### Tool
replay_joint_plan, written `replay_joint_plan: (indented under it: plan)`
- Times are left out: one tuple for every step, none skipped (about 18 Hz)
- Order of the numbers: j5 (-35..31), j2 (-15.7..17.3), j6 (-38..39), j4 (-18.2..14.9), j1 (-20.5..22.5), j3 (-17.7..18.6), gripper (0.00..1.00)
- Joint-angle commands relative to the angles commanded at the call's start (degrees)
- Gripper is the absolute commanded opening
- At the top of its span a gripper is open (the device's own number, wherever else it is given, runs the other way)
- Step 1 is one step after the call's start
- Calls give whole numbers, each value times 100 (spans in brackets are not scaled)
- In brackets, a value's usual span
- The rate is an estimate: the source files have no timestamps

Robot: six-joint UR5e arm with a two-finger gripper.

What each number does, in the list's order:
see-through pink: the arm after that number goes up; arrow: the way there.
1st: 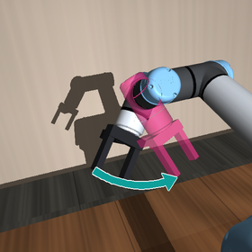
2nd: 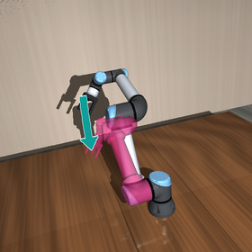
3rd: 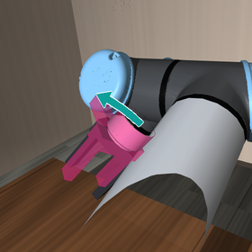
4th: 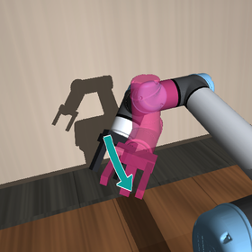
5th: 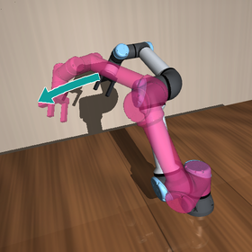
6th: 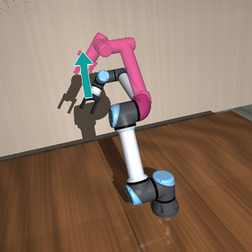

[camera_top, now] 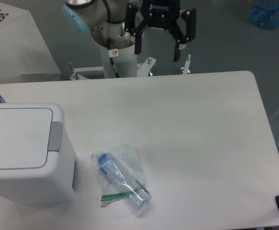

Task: Open the trash can
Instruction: 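Move the open gripper down from its raised pose toward the trash can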

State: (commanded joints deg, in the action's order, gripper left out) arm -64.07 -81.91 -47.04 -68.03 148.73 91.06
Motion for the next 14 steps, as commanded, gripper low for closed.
replay_joint_plan:
  plan:
    - [-9,-36,219,9,-115,0,100]
    - [-9,-45,430,9,-177,8,100]
    - [-9,-53,537,9,-247,17,100]
    - [-9,-88,573,9,-326,26,100]
    - [-26,-123,582,9,-396,26,100]
    - [-9,-159,616,9,-440,26,100]
    - [26,-202,669,9,-519,35,100]
    - [148,-307,696,26,-624,26,100]
    - [289,-413,739,113,-747,9,100]
    - [307,-492,896,253,-801,0,100]
    - [290,-589,1203,472,-845,0,100]
    - [273,-703,1589,744,-950,8,100]
    - [272,-800,1967,1017,-1038,-9,100]
    - [281,-844,2327,1202,-1056,-18,100]
